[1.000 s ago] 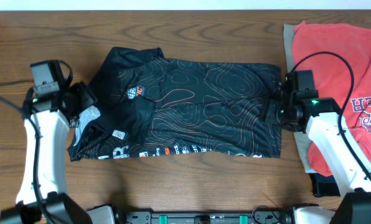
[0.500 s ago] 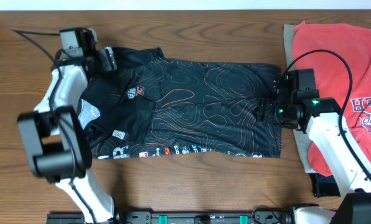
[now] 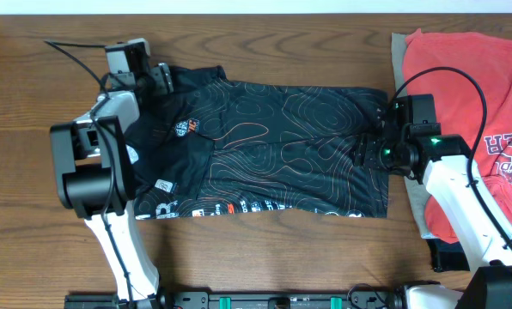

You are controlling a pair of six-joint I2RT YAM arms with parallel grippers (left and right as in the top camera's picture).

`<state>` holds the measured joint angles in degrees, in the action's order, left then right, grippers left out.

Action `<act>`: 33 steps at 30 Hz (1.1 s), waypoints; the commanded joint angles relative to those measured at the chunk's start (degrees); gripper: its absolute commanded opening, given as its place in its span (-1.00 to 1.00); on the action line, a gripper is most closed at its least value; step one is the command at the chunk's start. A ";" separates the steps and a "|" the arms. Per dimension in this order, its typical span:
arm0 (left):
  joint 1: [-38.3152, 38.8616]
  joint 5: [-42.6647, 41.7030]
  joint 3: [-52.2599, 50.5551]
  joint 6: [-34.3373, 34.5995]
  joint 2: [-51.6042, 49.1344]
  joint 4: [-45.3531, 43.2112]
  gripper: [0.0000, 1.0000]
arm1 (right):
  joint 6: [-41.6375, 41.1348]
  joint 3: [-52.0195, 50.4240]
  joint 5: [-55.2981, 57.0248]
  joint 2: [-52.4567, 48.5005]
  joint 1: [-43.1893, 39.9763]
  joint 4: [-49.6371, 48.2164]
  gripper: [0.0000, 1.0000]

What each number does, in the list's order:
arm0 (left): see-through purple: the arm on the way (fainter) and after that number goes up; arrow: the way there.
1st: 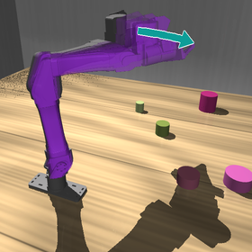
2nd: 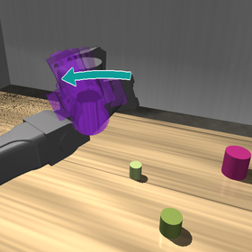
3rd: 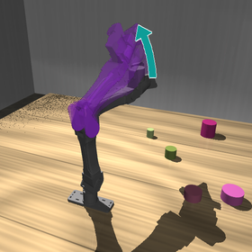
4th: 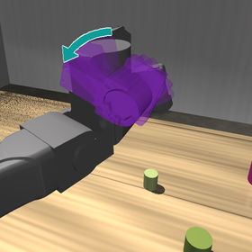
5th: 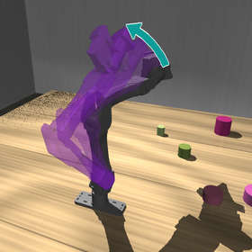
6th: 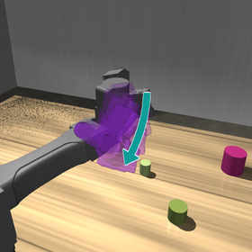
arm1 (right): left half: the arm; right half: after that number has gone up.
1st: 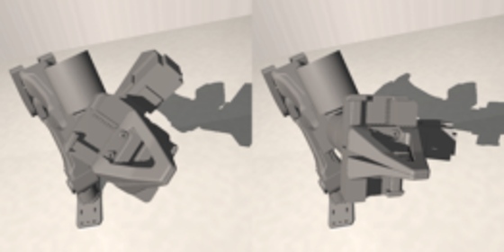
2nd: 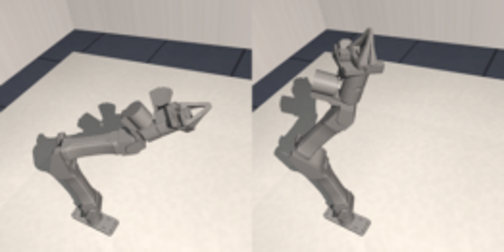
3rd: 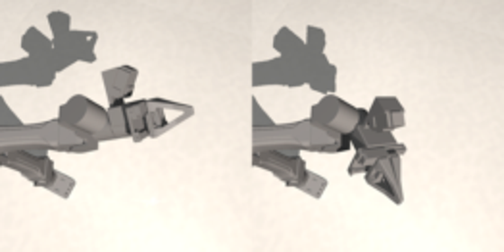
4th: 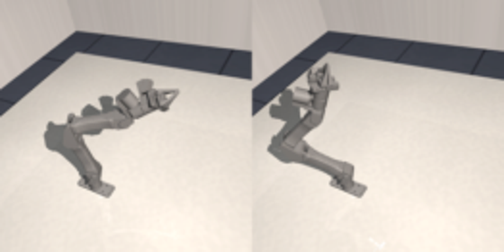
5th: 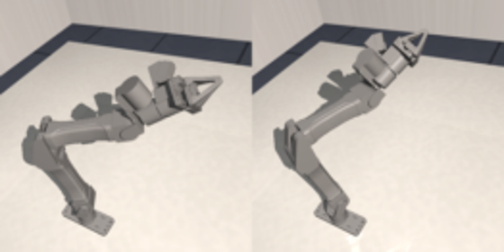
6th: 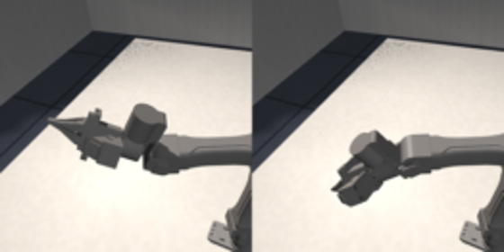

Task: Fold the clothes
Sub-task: 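Move both grippers to the shirt's far corners and grasp them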

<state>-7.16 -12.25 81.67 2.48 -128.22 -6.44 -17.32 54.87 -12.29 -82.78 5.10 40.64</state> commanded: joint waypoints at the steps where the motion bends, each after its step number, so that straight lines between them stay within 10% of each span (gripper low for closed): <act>1: 0.96 -0.63 1.40 -0.83 -1.46 -1.81 0.57 | 0.68 0.50 -0.63 0.15 0.31 -0.61 0.36; 6: 1.90 -0.61 1.40 -1.57 -1.77 -2.67 0.13 | 0.72 0.50 -0.57 0.15 2.32 -1.62 0.42; 12: 1.84 -0.59 1.40 -1.60 -1.77 -0.50 -0.84 | 0.63 0.50 1.86 0.15 4.09 -4.55 0.40; 24: 1.73 -0.61 1.40 -0.92 8.96 12.39 -0.87 | 2.64 1.20 10.38 -6.78 3.91 -16.31 0.31; 33: 1.86 -0.63 1.38 -0.70 13.77 22.95 -0.88 | 4.13 23.41 12.55 -27.76 1.29 -13.88 0.34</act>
<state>-5.19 -13.21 82.63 1.52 -113.97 14.87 -14.41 71.37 -1.89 -106.19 8.16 26.52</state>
